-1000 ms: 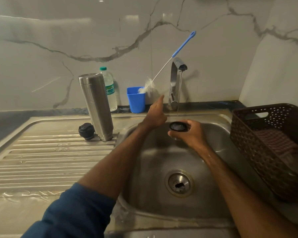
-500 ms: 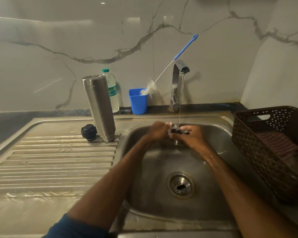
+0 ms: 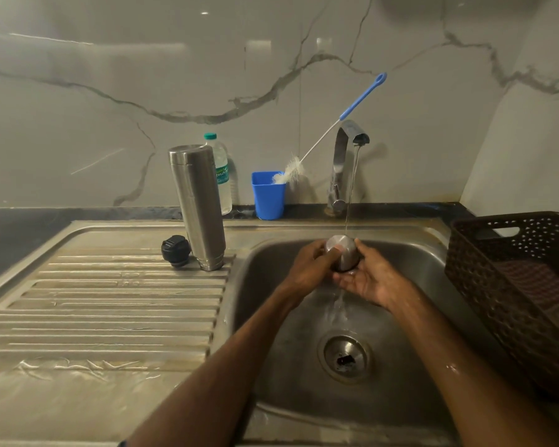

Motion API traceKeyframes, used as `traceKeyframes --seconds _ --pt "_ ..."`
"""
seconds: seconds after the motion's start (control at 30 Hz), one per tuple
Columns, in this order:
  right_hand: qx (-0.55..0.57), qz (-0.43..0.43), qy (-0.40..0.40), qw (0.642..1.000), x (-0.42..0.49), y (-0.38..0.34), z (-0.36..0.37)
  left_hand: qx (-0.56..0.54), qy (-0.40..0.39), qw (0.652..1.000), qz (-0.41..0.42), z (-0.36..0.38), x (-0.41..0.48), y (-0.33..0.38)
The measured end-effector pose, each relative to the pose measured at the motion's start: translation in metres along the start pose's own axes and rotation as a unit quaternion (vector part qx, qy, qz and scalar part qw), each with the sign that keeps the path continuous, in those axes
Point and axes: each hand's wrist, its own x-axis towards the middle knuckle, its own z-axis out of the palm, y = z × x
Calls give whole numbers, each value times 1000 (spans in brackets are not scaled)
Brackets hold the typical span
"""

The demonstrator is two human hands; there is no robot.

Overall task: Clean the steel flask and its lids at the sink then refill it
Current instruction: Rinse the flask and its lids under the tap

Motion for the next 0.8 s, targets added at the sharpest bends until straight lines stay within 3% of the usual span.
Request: traceKeyframes --seconds 0.13,0.23,0.33,0.57,0.67,0.8 --pt "-122 -158 33 979 2 0 1 -3 2 1000 24 -4 2 -4" --pt "-326 -272 105 899 8 6 1 28 -5 999 19 -2 3 -11" --pt "-382 -351 163 839 7 6 6 52 -26 998 11 1 5 -18" --pt "-452 -370 193 789 3 5 1 79 -1 996 -45 -3 10 -23" --pt "-471 -341 161 798 5 7 1 70 10 996 -53 -5 10 -25" --pt "-467 -364 167 788 5 6 0 67 10 996 -61 -4 9 -24"
